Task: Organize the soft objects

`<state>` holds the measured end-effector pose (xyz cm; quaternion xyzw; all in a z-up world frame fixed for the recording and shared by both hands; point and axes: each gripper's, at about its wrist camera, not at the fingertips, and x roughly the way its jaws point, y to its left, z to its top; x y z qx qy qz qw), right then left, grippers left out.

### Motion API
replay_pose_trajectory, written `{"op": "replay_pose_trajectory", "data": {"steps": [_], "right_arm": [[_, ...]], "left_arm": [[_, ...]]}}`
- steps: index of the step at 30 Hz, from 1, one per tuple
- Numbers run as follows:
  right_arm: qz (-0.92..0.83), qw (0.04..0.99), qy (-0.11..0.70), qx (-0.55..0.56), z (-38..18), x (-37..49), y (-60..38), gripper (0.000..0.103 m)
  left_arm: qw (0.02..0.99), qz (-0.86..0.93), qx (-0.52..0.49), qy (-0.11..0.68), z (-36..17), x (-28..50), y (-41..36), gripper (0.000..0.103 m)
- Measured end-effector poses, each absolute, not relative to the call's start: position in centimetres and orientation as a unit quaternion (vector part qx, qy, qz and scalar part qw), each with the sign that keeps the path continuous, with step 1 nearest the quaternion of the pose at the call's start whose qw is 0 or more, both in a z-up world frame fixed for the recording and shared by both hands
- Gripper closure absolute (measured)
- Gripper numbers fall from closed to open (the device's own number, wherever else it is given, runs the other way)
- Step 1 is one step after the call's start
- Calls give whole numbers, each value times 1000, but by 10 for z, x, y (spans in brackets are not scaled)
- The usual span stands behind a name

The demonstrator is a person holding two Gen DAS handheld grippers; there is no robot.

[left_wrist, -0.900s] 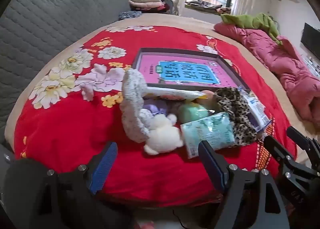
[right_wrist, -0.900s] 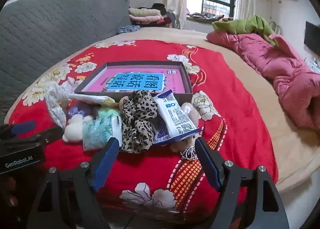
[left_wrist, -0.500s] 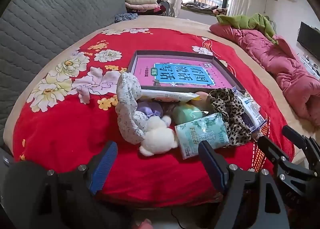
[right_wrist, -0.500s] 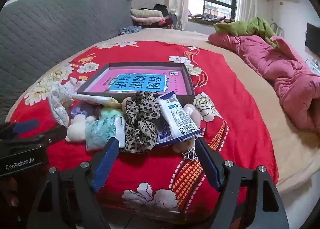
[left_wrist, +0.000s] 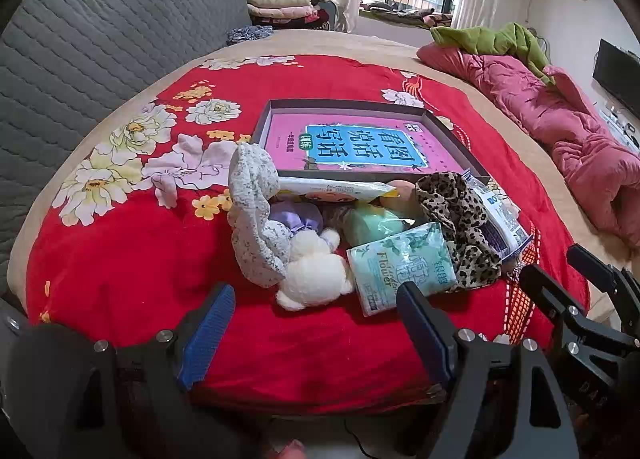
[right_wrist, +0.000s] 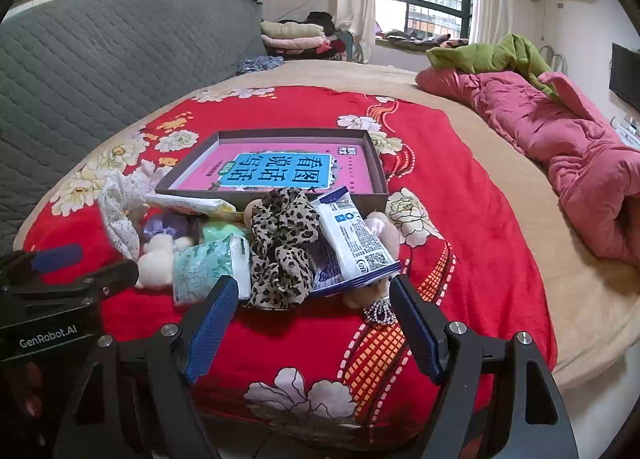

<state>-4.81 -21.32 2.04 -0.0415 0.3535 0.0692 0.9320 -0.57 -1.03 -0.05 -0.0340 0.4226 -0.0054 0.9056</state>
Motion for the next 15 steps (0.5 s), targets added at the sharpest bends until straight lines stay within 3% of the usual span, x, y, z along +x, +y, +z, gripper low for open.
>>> {"op": "replay_pose_trajectory", "data": {"steps": [15], "right_arm": [[69, 931, 356, -35, 19, -41, -218, 24]], "left_arm": [[904, -4, -40, 426, 0, -2, -7, 20]]}}
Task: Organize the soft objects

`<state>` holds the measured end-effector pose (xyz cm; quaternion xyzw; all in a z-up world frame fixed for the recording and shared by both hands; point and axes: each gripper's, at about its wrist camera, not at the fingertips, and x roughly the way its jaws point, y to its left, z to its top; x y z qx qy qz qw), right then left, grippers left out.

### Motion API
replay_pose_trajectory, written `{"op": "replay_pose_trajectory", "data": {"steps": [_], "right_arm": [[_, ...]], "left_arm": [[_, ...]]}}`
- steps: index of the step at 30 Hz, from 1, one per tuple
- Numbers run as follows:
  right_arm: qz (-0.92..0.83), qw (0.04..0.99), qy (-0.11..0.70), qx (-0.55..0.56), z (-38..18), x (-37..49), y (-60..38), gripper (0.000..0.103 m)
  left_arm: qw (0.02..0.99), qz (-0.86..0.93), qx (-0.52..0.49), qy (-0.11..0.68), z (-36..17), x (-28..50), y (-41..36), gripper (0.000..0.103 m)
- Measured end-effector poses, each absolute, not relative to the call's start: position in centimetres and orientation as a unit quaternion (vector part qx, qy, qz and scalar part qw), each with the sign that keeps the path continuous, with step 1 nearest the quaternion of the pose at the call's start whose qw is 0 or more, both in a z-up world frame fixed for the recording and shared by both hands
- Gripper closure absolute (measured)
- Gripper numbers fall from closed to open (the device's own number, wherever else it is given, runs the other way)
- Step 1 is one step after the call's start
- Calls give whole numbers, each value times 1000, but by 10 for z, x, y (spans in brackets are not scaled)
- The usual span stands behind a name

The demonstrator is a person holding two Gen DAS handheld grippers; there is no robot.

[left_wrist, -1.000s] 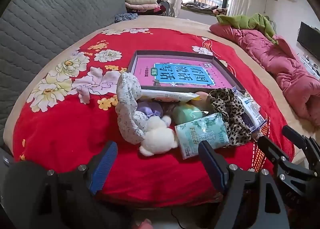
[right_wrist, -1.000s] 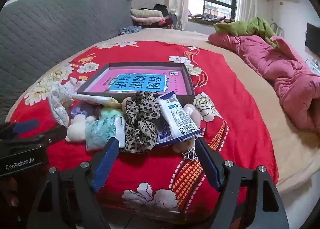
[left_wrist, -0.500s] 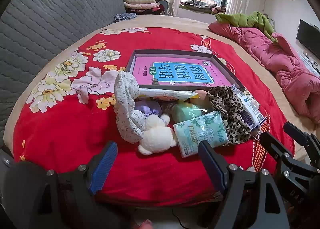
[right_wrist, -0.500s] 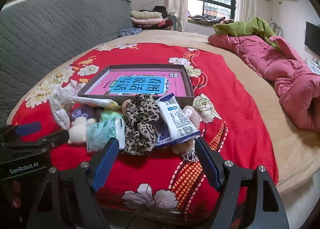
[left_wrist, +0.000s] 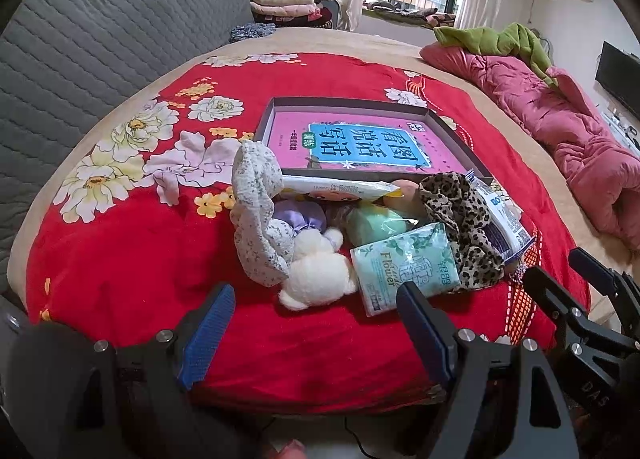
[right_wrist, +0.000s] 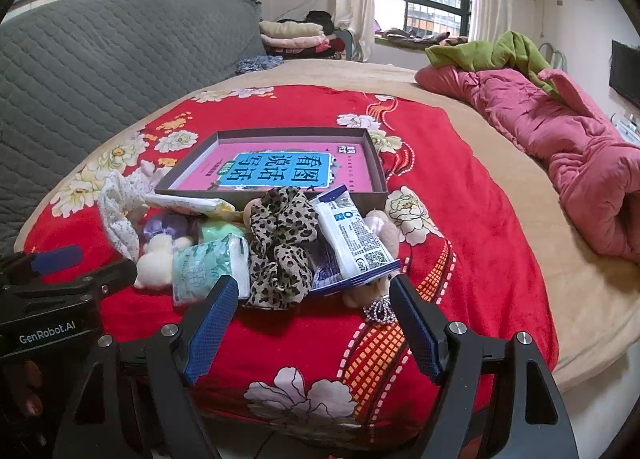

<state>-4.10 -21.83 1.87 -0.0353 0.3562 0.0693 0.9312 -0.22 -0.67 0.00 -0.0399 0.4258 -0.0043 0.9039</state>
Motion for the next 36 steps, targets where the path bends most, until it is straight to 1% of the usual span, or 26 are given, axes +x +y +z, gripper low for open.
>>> {"op": "replay_pose_trajectory", "data": {"steps": [36], "right_arm": [[76, 932, 353, -42, 18, -42, -214, 24]], "left_arm": [[899, -2, -53, 435, -4, 2, 0, 20]]}}
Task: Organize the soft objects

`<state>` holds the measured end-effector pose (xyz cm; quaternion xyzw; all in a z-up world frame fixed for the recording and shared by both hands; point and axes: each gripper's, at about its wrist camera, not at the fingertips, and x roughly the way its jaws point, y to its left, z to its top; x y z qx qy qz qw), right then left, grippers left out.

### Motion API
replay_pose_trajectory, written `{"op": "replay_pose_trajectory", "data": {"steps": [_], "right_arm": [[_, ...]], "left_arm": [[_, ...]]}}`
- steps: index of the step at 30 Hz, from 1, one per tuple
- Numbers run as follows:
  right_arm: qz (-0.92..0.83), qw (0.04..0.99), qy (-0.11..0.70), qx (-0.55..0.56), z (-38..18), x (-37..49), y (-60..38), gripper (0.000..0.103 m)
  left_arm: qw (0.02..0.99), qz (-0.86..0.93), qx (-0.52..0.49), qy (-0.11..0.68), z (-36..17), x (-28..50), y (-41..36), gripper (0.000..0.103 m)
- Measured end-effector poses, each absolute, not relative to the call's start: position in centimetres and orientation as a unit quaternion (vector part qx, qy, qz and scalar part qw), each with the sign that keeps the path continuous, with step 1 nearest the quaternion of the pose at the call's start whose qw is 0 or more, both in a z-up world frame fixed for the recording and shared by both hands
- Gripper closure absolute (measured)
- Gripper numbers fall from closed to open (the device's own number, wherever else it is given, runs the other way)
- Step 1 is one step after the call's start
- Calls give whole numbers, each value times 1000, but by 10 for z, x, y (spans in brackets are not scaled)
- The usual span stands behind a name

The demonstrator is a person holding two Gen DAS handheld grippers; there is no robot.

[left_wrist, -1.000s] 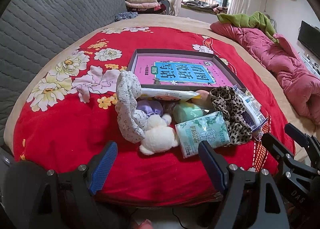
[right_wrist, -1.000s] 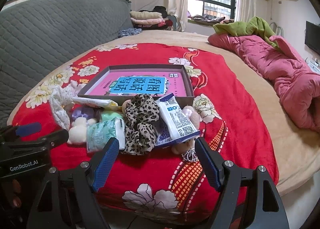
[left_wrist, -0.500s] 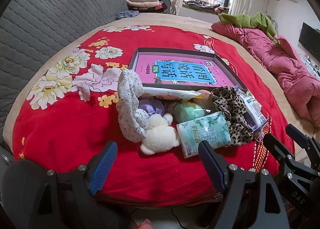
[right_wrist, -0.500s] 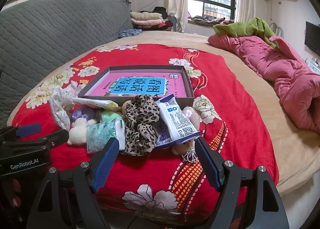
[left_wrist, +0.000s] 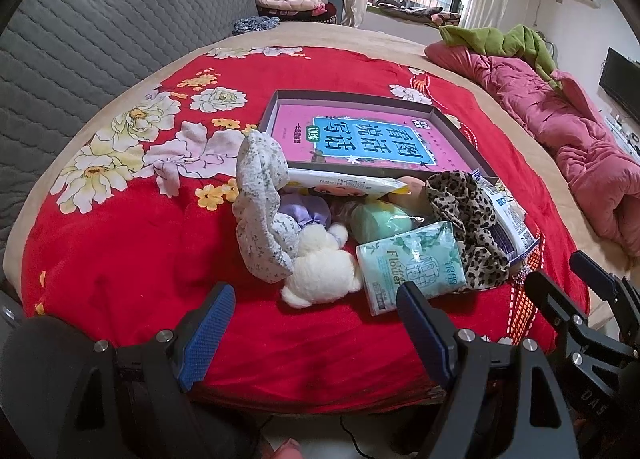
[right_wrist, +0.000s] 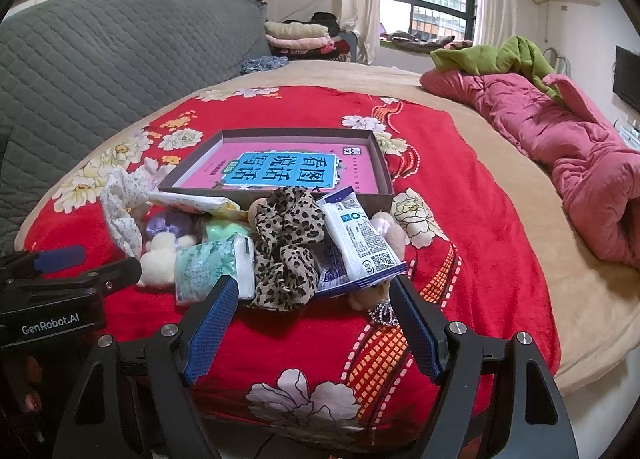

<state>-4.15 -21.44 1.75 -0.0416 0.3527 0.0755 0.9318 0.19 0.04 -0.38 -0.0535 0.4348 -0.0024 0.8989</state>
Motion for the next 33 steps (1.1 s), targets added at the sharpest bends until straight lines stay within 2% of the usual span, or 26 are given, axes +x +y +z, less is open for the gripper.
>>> {"op": "replay_pose_trajectory", "data": {"steps": [33], "right_arm": [[82, 927, 361, -48, 4, -17, -210, 24]], "left_arm": [[897, 20, -106, 429, -11, 31, 41, 20]]}}
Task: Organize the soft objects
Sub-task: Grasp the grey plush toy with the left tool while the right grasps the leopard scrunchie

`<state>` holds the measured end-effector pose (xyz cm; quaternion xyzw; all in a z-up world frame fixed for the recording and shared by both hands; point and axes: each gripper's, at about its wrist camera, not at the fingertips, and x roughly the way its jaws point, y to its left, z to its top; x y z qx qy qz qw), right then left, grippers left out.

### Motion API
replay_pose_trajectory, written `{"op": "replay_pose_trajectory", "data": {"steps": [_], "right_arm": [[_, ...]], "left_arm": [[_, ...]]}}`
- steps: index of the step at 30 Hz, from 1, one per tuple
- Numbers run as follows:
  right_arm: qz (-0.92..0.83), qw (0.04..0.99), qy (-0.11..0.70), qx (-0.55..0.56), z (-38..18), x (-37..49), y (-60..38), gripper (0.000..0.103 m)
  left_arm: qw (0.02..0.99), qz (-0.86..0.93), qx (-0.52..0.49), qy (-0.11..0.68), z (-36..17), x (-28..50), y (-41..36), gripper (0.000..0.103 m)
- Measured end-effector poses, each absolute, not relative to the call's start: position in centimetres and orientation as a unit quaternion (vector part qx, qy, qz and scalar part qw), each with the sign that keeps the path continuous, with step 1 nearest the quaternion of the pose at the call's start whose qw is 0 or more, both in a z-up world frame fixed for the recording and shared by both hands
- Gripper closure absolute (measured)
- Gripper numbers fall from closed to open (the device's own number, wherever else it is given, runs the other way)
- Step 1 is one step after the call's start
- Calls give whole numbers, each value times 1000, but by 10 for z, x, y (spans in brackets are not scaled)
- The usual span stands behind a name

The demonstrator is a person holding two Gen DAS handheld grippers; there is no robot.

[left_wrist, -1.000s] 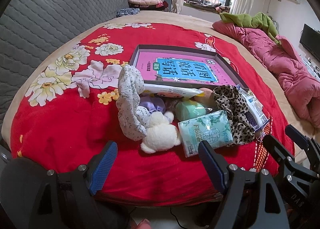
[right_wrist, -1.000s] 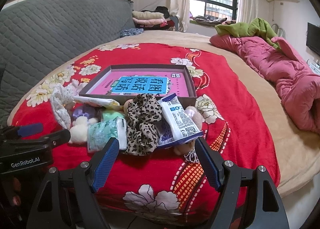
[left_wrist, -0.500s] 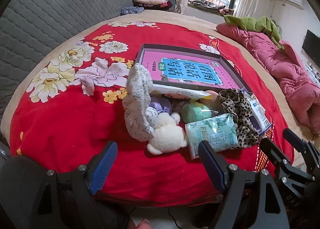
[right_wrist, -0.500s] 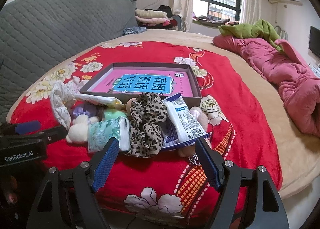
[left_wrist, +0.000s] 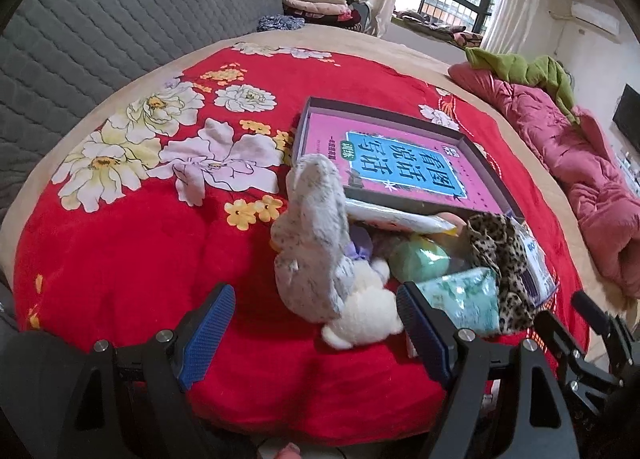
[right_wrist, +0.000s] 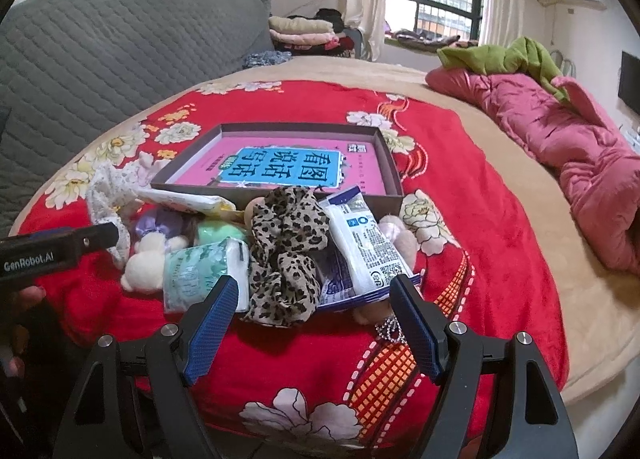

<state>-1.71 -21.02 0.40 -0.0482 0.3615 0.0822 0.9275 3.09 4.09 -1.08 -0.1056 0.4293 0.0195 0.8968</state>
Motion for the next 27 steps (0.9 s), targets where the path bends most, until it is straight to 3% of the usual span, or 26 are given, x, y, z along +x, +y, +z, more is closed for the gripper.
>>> {"op": "replay_pose_trajectory", "data": {"steps": [13, 19, 23, 27], "right_arm": [[102, 912, 395, -41, -5, 26, -197, 26], [100, 906, 408, -52, -16, 43, -190, 53], [102, 904, 411, -59, -20, 50, -187, 84], [108, 903, 413, -49, -22, 48, -190, 91]], "left_arm": [[891, 8, -136, 434, -23, 61, 61, 26], [889, 8, -137, 437, -27, 71, 66, 36], [892, 10, -132, 433, -26, 75, 69, 56], [896, 9, -129, 424, -22, 73, 71, 84]]}}
